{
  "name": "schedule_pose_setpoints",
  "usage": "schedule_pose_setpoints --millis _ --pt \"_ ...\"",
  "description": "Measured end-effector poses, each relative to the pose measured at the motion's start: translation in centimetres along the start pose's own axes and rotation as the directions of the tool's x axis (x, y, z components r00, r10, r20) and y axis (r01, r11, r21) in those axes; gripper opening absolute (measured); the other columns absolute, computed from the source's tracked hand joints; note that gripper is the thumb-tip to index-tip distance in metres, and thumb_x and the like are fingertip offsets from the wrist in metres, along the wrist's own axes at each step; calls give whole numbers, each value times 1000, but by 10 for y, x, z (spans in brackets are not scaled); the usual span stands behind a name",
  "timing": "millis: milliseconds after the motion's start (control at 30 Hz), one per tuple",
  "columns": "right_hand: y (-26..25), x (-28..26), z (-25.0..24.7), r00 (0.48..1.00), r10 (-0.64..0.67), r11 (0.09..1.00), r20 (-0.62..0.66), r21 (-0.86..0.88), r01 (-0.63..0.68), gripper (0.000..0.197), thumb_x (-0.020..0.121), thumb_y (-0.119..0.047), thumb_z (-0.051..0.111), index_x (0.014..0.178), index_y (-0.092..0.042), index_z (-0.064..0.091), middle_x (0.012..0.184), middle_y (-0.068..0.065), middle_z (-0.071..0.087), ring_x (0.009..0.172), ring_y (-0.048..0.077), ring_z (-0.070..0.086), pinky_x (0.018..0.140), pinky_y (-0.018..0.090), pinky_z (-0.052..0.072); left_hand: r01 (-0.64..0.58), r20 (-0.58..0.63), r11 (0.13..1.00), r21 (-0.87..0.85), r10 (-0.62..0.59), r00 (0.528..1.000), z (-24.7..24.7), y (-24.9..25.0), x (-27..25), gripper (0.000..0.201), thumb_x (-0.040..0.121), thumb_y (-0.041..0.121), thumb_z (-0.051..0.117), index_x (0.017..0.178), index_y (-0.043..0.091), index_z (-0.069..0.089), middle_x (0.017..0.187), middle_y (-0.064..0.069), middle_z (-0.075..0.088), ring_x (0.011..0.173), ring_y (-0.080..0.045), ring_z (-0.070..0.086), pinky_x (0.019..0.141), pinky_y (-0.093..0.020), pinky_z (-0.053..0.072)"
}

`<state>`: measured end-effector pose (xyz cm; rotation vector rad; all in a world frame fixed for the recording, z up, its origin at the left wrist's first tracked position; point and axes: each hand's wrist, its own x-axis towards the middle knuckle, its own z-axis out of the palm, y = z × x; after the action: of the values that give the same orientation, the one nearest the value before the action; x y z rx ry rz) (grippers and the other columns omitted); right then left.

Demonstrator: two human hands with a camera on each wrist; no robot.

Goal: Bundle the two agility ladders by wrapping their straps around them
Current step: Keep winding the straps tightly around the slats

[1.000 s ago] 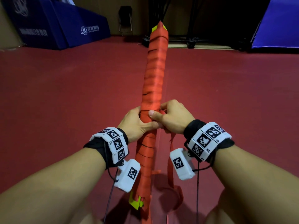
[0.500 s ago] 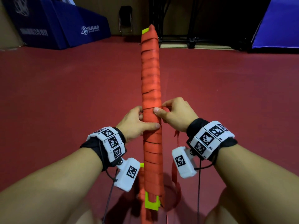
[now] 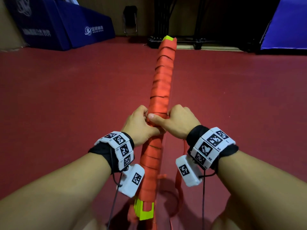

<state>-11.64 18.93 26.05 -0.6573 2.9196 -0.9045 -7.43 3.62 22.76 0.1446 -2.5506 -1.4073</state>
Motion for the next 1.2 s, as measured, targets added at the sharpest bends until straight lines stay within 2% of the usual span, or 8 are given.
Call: schedule_pose_setpoints --millis 200,367,567,700,833,967,1067,1200 --pt "9 4 -5 999 -31 992 -16 125 33 57 93 -57 55 67 -7 60 76 18 66 80 38 63 69 41 47 64 156 976 -207 -31 987 -1 10 0 60 50 42 80 87 21 38 72 -5 60 65 -18 54 61 -41 52" --pt "15 5 -9 998 -59 982 -6 179 59 50 96 -50 55 64 -12 58 64 9 62 64 26 57 61 35 41 113 230 946 -305 -43 972 -1 3 0 44 85 -13 68 96 16 36 87 -2 63 66 -7 64 55 -26 53" --pt "14 9 -6 998 -48 980 -29 191 53 57 97 -51 54 65 -5 68 61 8 68 63 23 63 69 37 51 87 166 947 -311 -36 986 -3 0 3 45 82 -11 74 94 19 42 89 -5 67 59 -6 64 49 -19 47" --pt "13 8 -4 999 -26 989 -34 144 30 61 100 -51 47 60 -8 66 57 6 65 71 26 64 75 33 51 91 105 942 -322 -60 993 -3 0 3 52 73 -2 86 98 21 47 100 -10 67 67 -18 67 55 -29 52" --pt "14 12 3 1000 -4 995 -24 96 6 59 98 -56 40 76 -7 64 76 13 69 82 32 66 84 41 54 109 61 949 -296 -95 994 -3 6 1 79 40 34 96 103 24 49 109 -10 68 86 -29 73 67 -42 59" --pt "8 10 4 1000 -26 997 -6 66 26 67 87 -72 39 70 -10 59 77 15 67 81 34 65 75 41 53 81 15 961 -265 -80 997 -4 8 0 88 30 46 91 107 26 53 99 0 71 81 -19 70 81 -49 61" --pt "1 3 -1 998 -64 998 9 16 64 67 83 -75 51 61 -13 50 65 9 59 69 30 58 56 34 38 59 16 975 -215 -57 998 -5 10 -2 78 34 44 89 104 27 61 92 5 74 82 -15 71 85 -44 61" --pt "3 4 -6 993 -120 992 23 50 118 56 95 -57 52 65 -10 58 66 10 62 71 30 58 63 34 42 30 28 967 -254 -24 999 -5 14 -2 55 52 27 97 100 20 71 76 13 73 66 2 63 63 -17 50"
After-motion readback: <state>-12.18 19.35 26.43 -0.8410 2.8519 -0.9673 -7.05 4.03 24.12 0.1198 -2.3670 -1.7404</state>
